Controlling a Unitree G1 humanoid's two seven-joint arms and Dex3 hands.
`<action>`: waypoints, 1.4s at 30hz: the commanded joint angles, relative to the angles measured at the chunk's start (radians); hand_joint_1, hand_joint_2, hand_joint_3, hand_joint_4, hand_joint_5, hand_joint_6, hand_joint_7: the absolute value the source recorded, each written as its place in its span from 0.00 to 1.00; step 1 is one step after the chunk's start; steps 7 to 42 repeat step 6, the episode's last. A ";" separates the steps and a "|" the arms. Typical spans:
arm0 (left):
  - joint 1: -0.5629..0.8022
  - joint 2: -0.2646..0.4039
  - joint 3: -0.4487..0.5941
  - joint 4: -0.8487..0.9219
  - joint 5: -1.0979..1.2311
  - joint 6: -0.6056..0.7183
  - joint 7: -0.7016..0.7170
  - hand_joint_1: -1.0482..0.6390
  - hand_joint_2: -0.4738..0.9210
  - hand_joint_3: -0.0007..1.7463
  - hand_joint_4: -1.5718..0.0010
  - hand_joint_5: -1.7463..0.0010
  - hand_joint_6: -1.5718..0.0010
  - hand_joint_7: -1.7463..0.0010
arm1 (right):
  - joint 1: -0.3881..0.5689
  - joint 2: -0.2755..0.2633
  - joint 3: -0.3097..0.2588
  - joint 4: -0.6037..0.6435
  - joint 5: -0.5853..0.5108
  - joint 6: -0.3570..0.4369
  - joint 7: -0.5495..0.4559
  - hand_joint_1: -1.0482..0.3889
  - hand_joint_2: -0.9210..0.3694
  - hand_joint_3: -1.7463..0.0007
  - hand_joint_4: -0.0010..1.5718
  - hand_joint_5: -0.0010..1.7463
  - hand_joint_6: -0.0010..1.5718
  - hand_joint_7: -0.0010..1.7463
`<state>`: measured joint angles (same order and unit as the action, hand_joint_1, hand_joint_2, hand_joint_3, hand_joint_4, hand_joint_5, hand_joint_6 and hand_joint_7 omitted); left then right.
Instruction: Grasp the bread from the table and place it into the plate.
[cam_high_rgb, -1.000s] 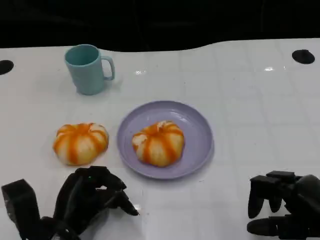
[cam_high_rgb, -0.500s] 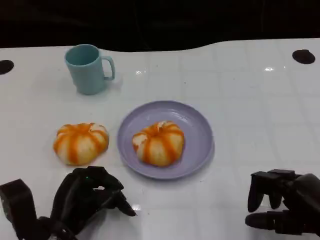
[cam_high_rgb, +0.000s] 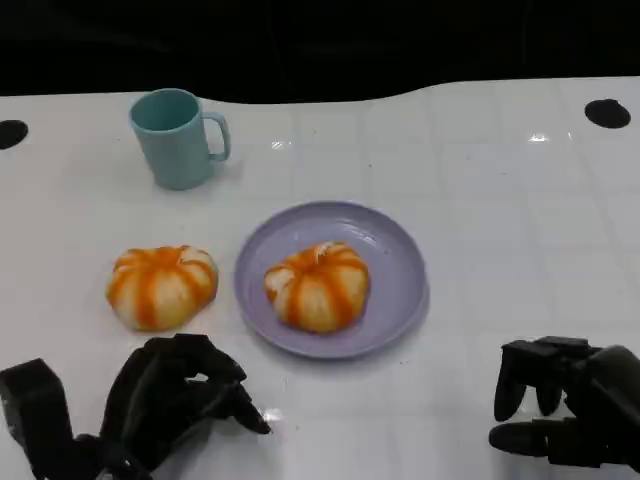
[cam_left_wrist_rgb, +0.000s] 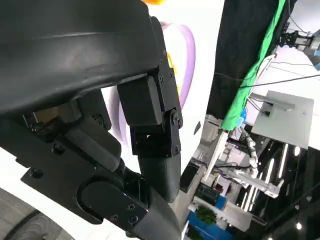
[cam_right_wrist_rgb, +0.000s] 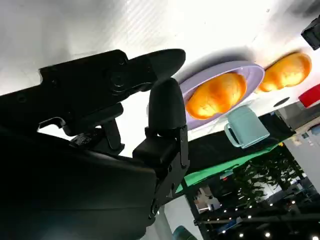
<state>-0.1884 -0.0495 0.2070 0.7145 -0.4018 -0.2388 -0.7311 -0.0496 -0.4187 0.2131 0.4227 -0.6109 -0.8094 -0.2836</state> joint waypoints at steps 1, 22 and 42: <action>-0.013 0.019 0.009 0.012 -0.004 -0.011 -0.008 0.00 0.83 0.00 0.00 0.66 0.00 0.81 | -0.011 -0.001 -0.001 0.026 0.003 -0.026 -0.022 0.45 0.01 1.00 0.47 1.00 0.38 0.94; -0.016 0.018 0.010 0.031 -0.006 -0.019 -0.017 0.00 0.83 0.00 0.00 0.66 0.00 0.81 | -0.012 0.005 -0.002 0.049 0.010 -0.054 -0.031 0.47 0.01 1.00 0.47 1.00 0.39 0.94; -0.016 0.018 0.010 0.031 -0.006 -0.019 -0.017 0.00 0.83 0.00 0.00 0.66 0.00 0.81 | -0.012 0.005 -0.002 0.049 0.010 -0.054 -0.031 0.47 0.01 1.00 0.47 1.00 0.39 0.94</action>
